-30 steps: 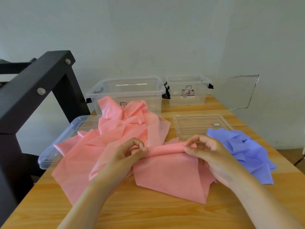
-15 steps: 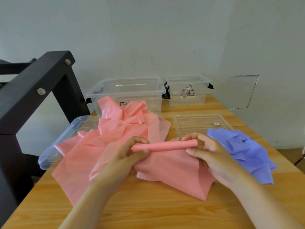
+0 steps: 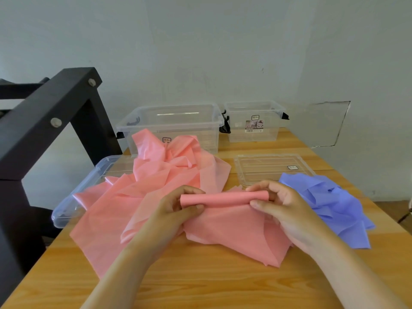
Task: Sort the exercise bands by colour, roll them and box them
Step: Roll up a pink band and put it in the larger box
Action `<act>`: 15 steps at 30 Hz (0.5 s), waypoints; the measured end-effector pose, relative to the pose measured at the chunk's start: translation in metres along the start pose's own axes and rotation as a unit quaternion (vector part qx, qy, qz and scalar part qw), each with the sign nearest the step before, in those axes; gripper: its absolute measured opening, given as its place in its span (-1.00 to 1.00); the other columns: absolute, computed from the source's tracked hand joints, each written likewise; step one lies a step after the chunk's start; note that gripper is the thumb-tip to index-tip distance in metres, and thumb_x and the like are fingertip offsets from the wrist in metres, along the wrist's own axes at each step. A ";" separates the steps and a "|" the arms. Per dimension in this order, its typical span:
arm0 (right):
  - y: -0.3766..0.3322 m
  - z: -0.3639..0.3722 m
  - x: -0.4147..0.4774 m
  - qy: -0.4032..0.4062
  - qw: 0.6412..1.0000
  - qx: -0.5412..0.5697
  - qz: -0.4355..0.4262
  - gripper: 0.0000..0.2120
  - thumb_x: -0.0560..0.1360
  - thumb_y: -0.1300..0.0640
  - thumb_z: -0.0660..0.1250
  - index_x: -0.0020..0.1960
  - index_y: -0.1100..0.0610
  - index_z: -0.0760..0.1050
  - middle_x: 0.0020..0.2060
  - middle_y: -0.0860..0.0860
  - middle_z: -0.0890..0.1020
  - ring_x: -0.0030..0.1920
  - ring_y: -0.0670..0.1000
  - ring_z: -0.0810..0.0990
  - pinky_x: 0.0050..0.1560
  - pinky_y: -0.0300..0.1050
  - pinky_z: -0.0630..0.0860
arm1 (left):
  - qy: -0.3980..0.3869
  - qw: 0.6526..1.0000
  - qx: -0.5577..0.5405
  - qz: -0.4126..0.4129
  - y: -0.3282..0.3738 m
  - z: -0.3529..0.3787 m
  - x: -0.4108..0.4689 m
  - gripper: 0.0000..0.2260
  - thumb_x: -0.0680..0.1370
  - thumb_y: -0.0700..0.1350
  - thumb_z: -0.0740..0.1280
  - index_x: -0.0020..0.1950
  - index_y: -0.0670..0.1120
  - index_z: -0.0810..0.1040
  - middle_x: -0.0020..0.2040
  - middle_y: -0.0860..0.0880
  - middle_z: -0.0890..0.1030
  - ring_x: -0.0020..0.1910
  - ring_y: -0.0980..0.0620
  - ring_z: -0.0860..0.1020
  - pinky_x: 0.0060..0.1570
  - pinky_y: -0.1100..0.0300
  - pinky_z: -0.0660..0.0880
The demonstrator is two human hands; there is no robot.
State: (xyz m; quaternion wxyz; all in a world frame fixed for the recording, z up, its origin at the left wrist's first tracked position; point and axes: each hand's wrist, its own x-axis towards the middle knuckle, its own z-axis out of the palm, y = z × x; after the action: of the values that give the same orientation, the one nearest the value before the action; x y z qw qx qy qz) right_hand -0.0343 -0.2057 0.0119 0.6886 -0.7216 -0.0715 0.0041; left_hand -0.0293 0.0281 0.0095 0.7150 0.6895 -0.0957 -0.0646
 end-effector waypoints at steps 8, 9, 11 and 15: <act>-0.003 0.000 -0.001 -0.010 1.000 0.009 -0.006 -0.81 0.40 0.32 0.46 -0.17 0.02 0.65 -0.15 -0.11 0.71 -0.11 -0.12 0.65 -0.17 -0.32 0.51 | -0.006 0.999 -0.030 -0.043 0.003 -0.001 -0.001 -0.82 0.47 -0.16 0.45 0.01 -0.17 0.54 -0.30 -0.01 0.46 -0.41 0.08 0.39 -0.49 0.29 0.30; -0.003 0.001 -0.001 -0.007 1.000 0.011 0.000 -0.88 0.36 0.23 0.49 -0.18 0.02 0.66 -0.18 -0.15 0.69 -0.13 -0.15 0.64 -0.16 -0.30 0.50 | 0.010 1.000 -0.006 -0.029 0.002 0.000 -0.001 -0.89 0.53 -0.15 0.39 -0.02 -0.16 0.54 -0.36 0.04 0.41 -0.46 0.11 0.33 -0.54 0.31 0.25; -0.001 0.003 -0.001 0.016 1.000 -0.009 -0.002 -0.94 0.33 0.08 0.49 -0.21 0.01 0.65 -0.28 -0.22 0.64 -0.20 -0.24 0.58 -0.12 -0.27 0.42 | 0.045 0.998 0.054 -0.001 -0.001 0.001 0.000 -0.94 0.56 -0.17 0.35 -0.02 -0.14 0.56 -0.44 0.07 0.31 -0.51 0.14 0.23 -0.56 0.33 0.19; 0.002 0.002 0.001 0.020 1.000 -0.008 0.021 -0.82 0.42 0.20 0.47 -0.03 -0.02 0.64 -0.14 -0.09 0.71 -0.09 -0.10 0.67 -0.05 -0.15 0.51 | 0.048 0.998 0.043 0.017 0.002 0.004 -0.001 -0.79 0.50 -0.32 0.39 0.09 -0.11 0.59 -0.35 0.05 0.48 -0.46 0.20 0.43 -0.50 0.36 0.37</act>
State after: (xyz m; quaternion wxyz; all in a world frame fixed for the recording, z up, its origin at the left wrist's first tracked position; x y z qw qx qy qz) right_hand -0.0336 -0.2036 0.0103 0.6836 -0.7286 -0.0429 0.0039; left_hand -0.0312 0.0250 0.0118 0.6897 0.7200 -0.0757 -0.0157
